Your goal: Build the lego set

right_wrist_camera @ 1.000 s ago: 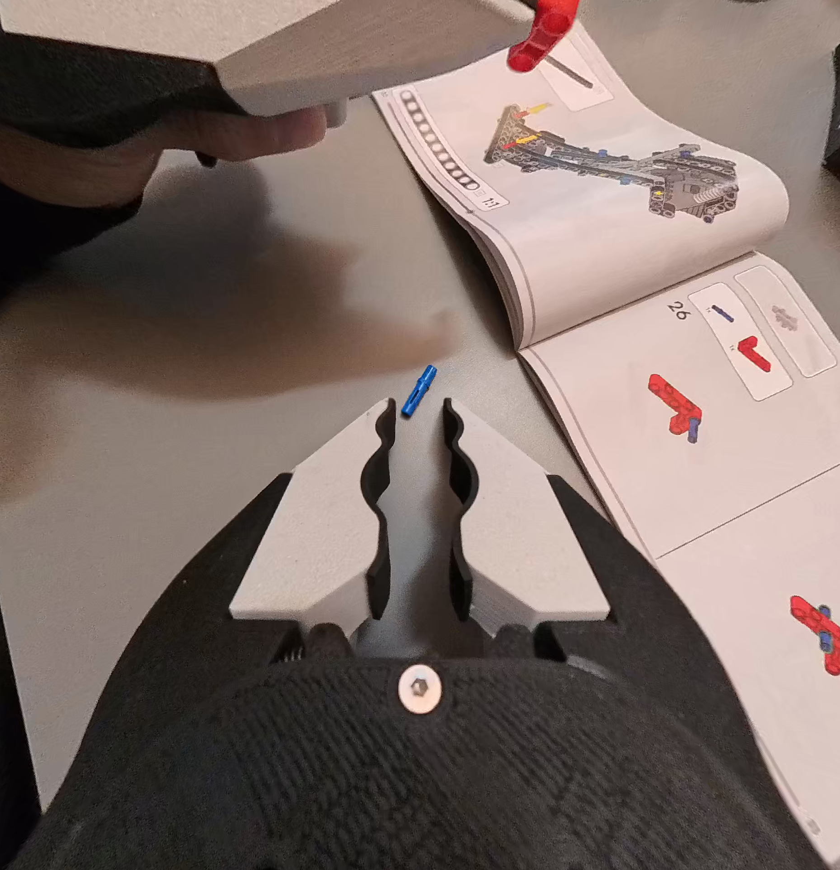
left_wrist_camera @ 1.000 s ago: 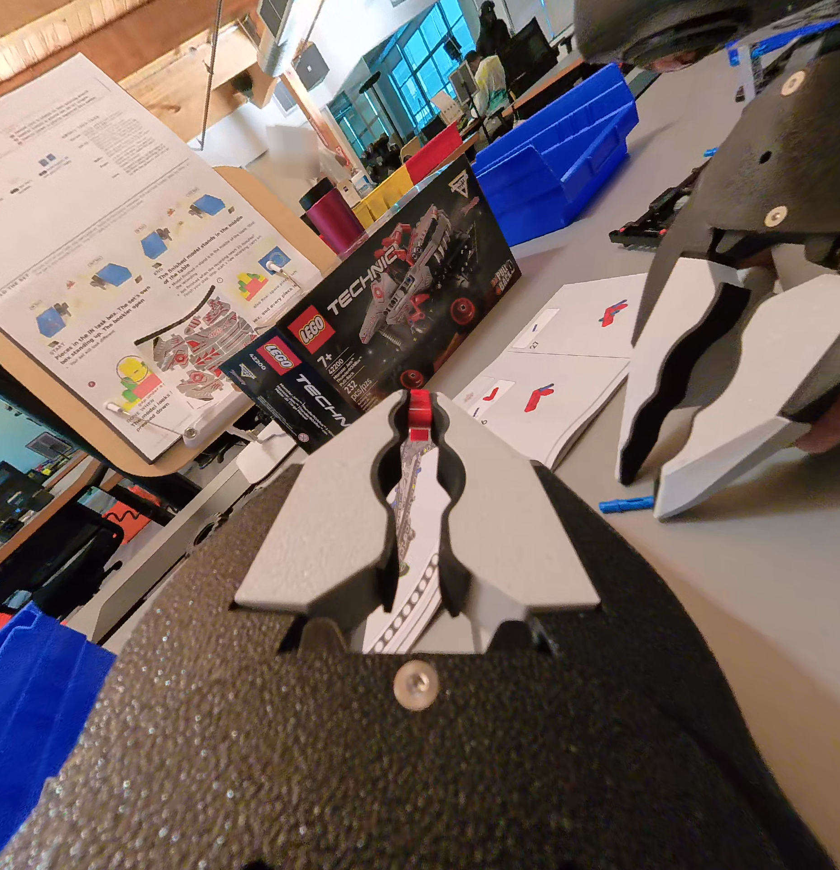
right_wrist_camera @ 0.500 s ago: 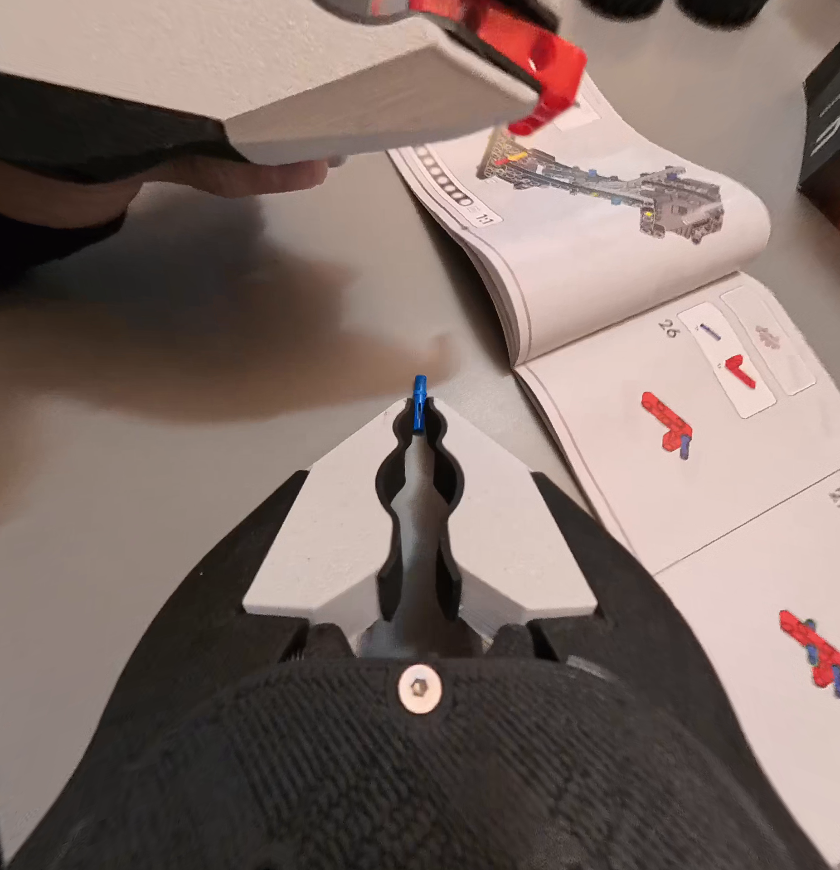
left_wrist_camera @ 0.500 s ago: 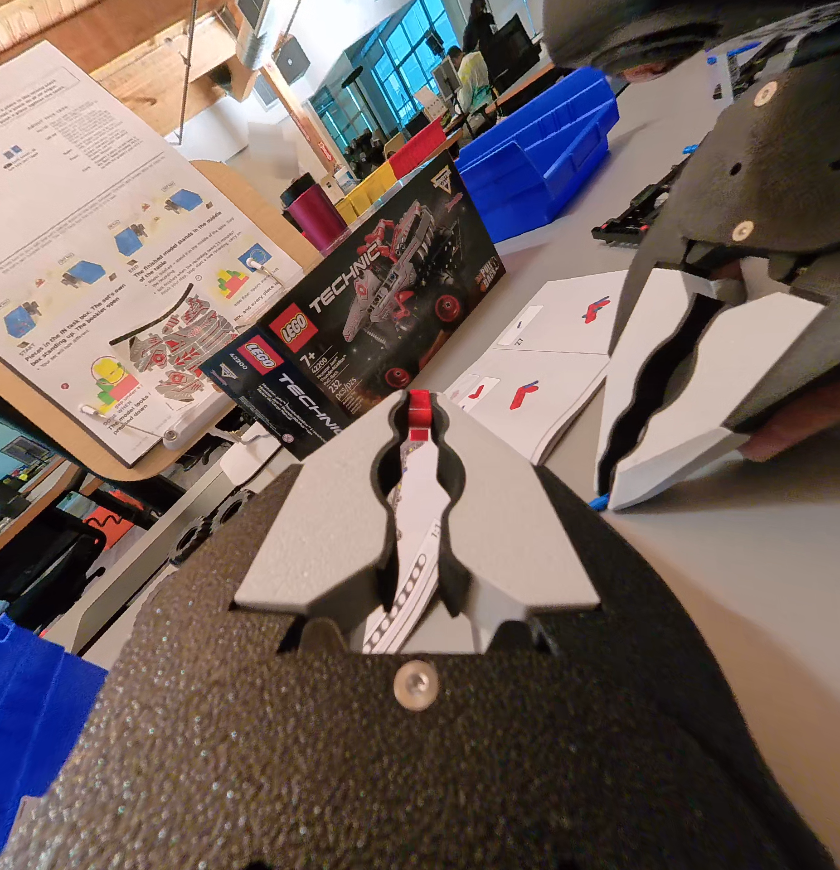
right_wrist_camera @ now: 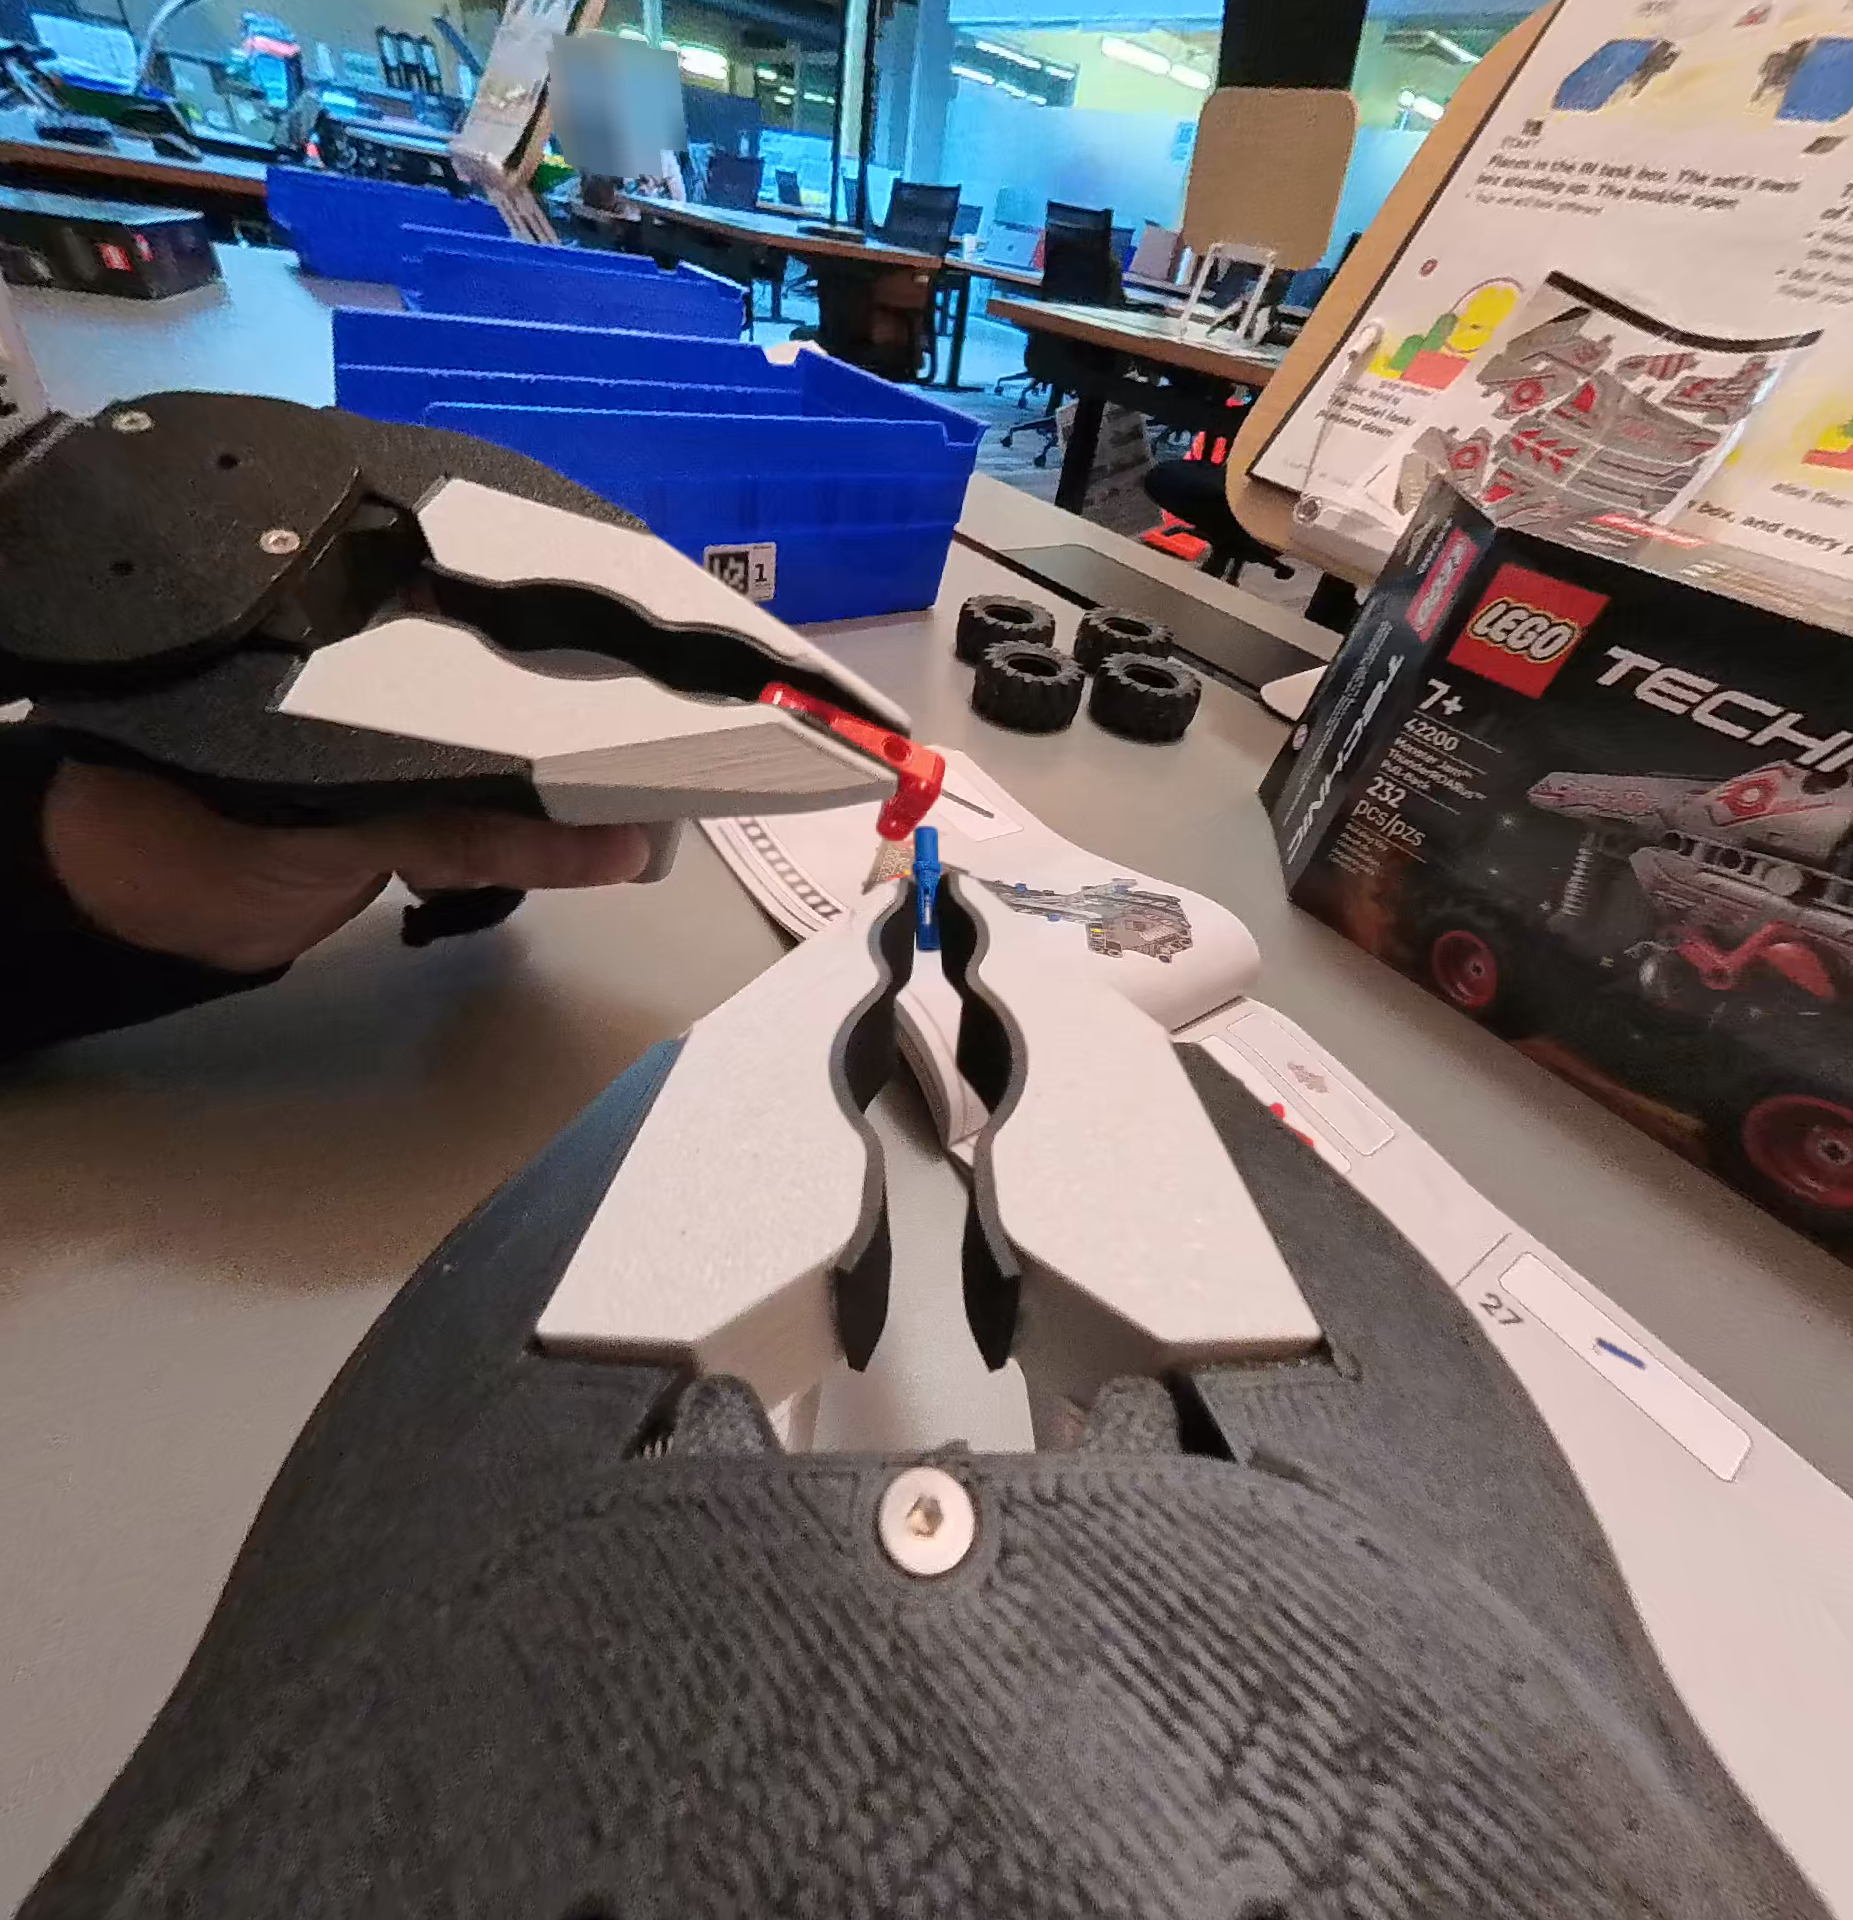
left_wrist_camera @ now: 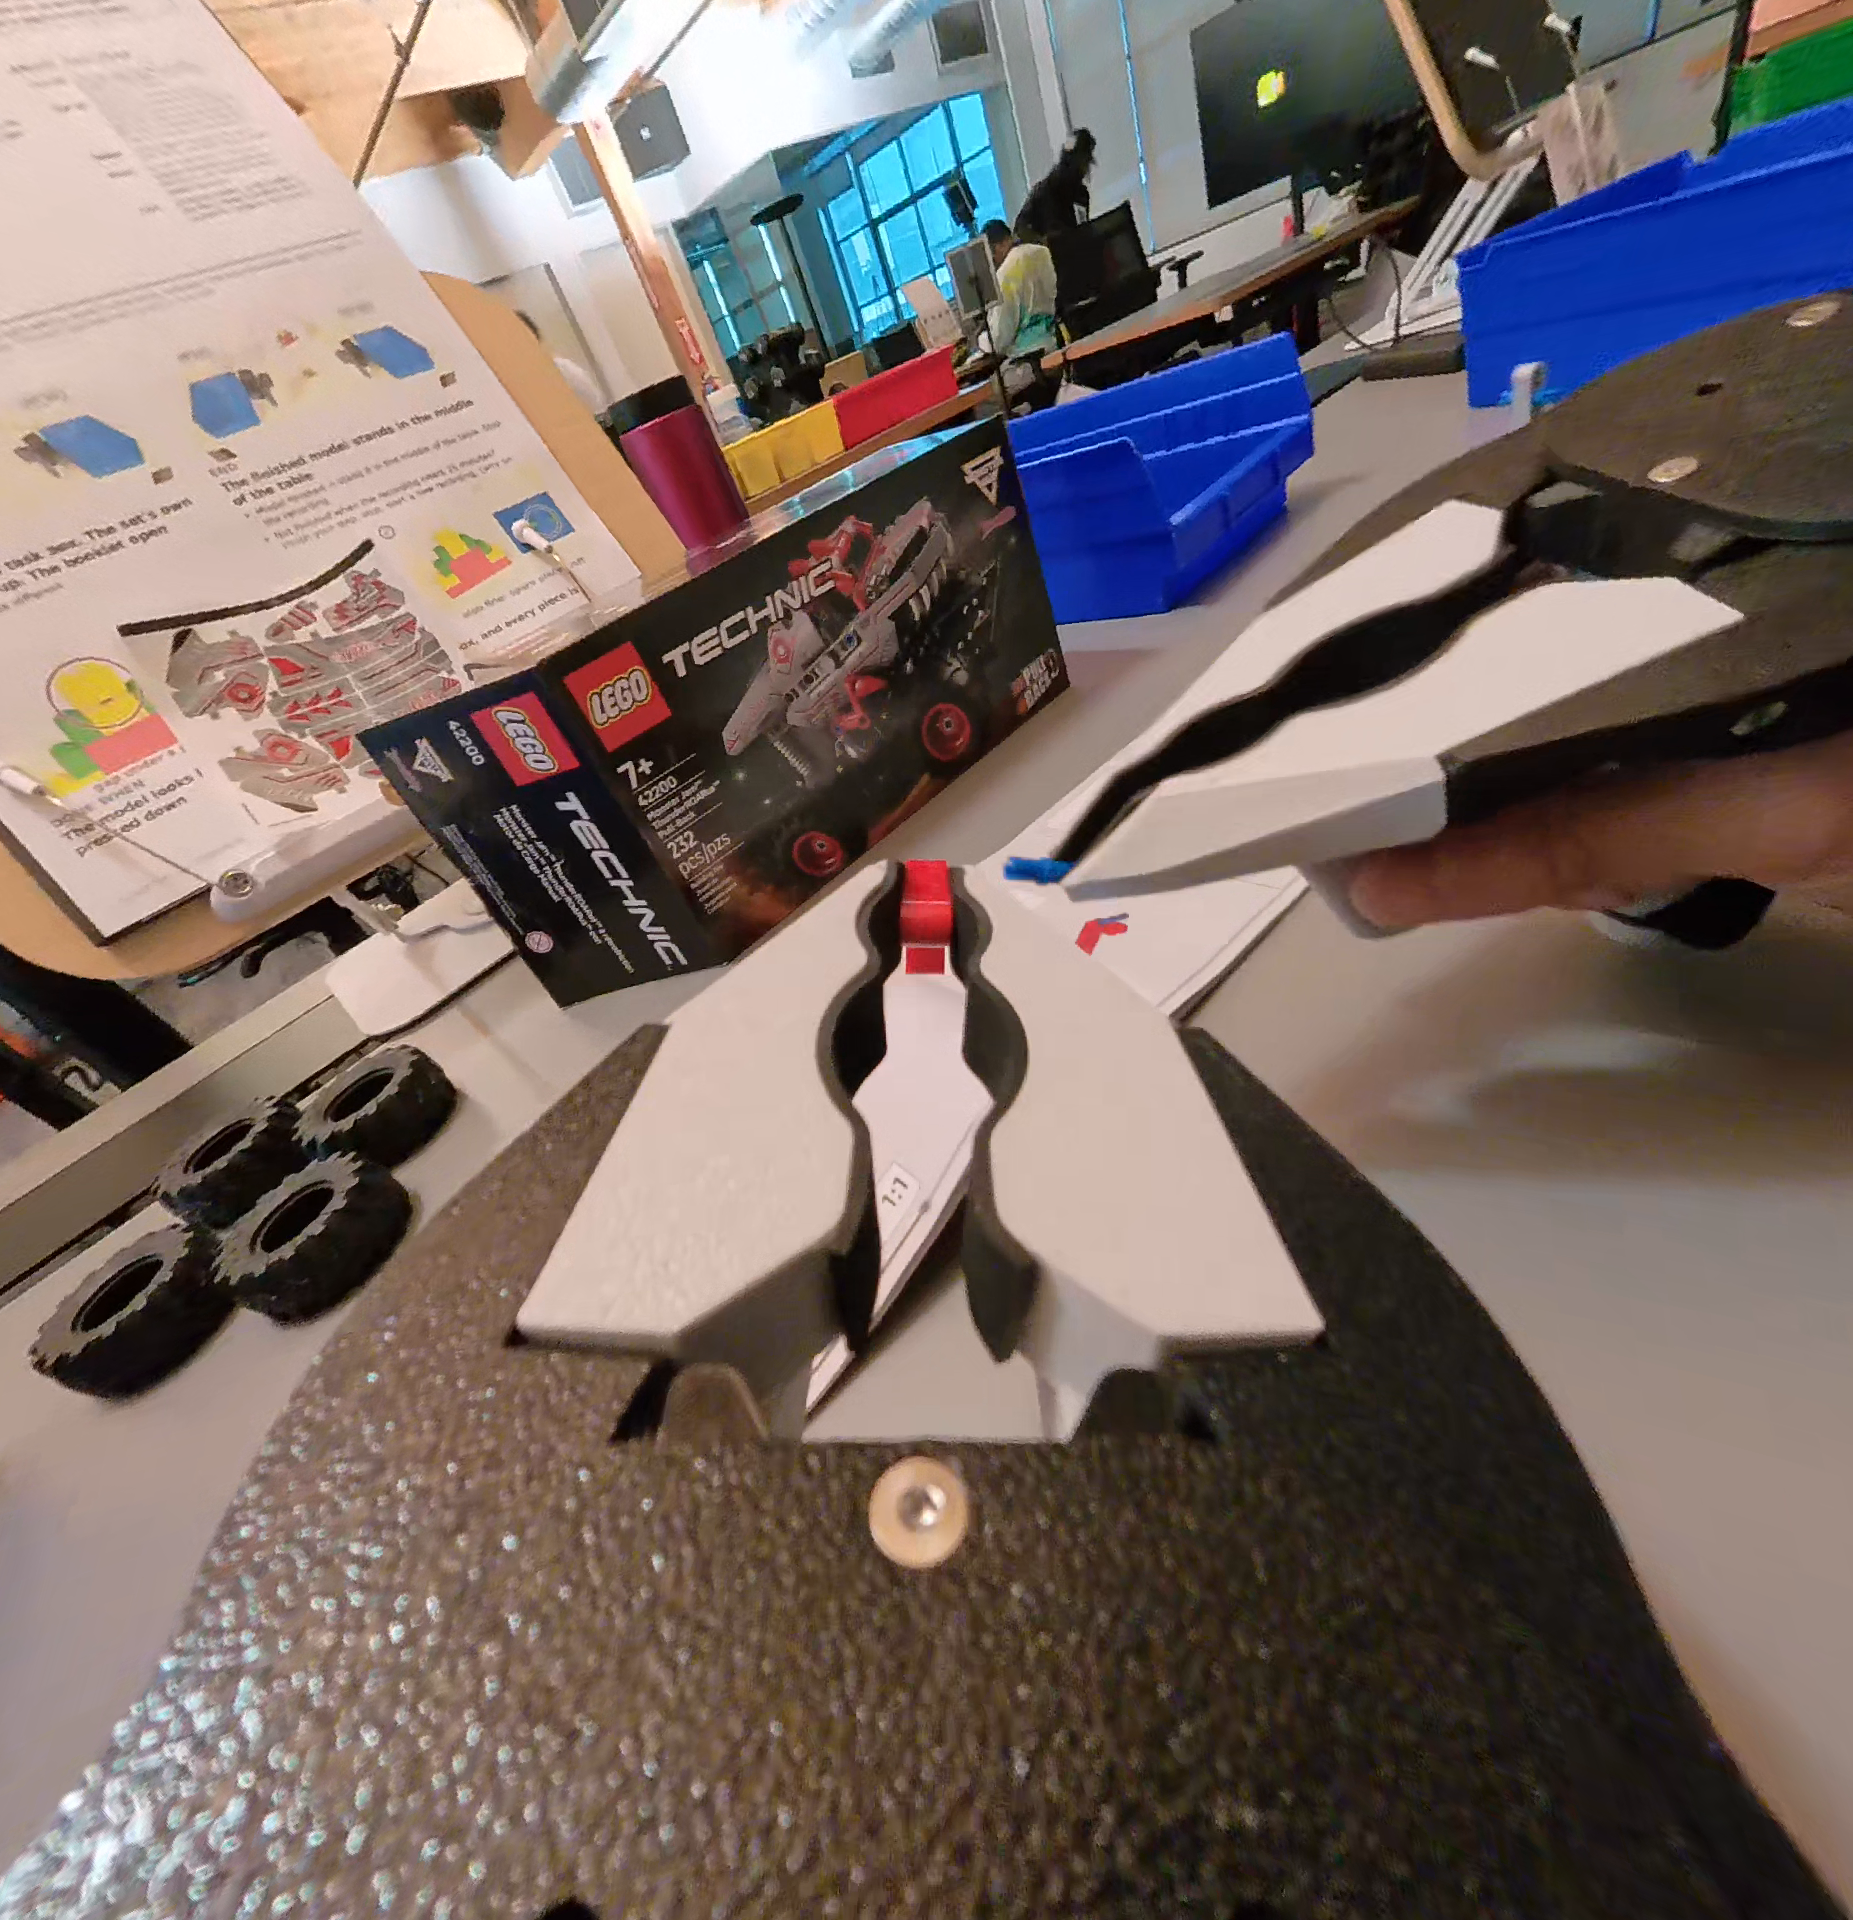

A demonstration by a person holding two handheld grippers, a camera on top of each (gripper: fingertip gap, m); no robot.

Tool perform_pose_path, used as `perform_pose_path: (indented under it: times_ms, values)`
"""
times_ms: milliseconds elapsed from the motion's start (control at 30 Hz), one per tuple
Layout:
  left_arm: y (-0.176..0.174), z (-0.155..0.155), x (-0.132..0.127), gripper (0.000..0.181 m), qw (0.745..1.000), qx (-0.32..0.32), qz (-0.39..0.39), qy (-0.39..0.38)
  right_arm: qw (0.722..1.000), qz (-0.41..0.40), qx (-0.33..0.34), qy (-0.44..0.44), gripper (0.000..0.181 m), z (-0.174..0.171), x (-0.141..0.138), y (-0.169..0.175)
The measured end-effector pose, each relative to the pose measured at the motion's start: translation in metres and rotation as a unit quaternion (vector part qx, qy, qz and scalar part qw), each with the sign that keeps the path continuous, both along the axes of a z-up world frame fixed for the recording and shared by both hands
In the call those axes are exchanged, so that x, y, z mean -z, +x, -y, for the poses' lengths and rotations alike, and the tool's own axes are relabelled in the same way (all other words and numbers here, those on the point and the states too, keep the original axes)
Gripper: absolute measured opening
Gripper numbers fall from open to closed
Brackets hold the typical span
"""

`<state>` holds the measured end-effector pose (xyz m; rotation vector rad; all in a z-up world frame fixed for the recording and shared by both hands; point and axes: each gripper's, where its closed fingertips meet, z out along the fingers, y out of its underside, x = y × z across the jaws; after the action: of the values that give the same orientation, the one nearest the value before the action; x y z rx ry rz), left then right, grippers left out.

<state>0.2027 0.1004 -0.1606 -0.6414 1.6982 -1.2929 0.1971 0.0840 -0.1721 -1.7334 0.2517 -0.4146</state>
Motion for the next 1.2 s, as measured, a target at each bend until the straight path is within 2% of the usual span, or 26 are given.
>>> perform_pose_path:
  times_ms: [233,533,733,800,933,1200]
  values:
    - [-0.005,0.011,0.001,0.005,0.999,0.020,0.013,0.025,1.000,-0.006,-0.004,0.007,0.003,0.000,0.000,-0.001]
    - [-0.005,0.013,0.000,0.005,0.995,-0.002,0.046,0.091,1.000,-0.005,0.005,0.006,0.002,0.000,-0.001,-0.001]
    - [-0.005,0.018,-0.002,0.005,0.999,0.002,0.022,0.027,0.999,0.037,0.028,-0.020,0.002,0.002,-0.002,0.001]
    - [-0.004,0.016,0.001,0.005,0.998,-0.009,0.027,0.058,0.998,0.040,0.029,-0.029,0.002,0.001,0.000,0.001]
    - [-0.003,0.014,0.004,0.005,0.981,-0.048,0.072,0.176,0.999,0.020,0.020,-0.025,0.002,0.001,0.003,0.001]
    - [-0.002,0.015,0.011,0.005,0.979,-0.037,0.056,0.191,0.997,0.035,0.029,-0.057,0.002,0.002,0.010,0.003]
